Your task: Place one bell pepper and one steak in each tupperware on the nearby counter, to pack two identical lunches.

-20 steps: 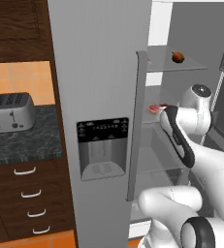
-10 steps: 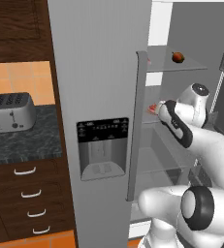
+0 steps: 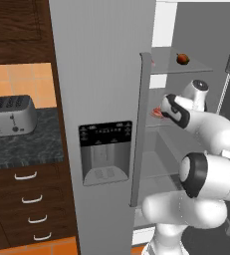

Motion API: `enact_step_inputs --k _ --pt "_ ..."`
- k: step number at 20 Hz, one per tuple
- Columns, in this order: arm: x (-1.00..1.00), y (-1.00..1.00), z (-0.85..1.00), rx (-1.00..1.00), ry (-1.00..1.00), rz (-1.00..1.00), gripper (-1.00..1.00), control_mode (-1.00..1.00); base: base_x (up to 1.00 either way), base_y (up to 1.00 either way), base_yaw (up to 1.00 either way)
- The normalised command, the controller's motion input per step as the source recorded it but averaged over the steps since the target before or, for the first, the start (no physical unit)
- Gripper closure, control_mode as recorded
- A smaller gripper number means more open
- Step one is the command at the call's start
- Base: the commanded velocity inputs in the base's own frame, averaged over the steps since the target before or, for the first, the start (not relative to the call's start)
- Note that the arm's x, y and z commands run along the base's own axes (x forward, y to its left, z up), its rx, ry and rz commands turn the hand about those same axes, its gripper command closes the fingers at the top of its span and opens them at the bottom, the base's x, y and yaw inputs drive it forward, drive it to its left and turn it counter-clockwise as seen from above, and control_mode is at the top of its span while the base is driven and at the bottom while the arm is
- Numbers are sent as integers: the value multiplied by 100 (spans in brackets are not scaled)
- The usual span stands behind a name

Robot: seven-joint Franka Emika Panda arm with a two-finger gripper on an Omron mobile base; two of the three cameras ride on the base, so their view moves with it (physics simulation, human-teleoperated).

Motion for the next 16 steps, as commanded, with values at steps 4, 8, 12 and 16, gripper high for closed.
enact_step_inputs --k 4,8,12,16 --pt "44 -1 -11 12 0 -2 -100 -100 0 0 0" --pt "28 0 -21 9 0 0 -100 -100 0 0 0" --pt "25 -1 -28 6 0 0 -100 -100 0 0 0" --pt "29 -3 -20 5 0 0 -100 -100 0 0 0"
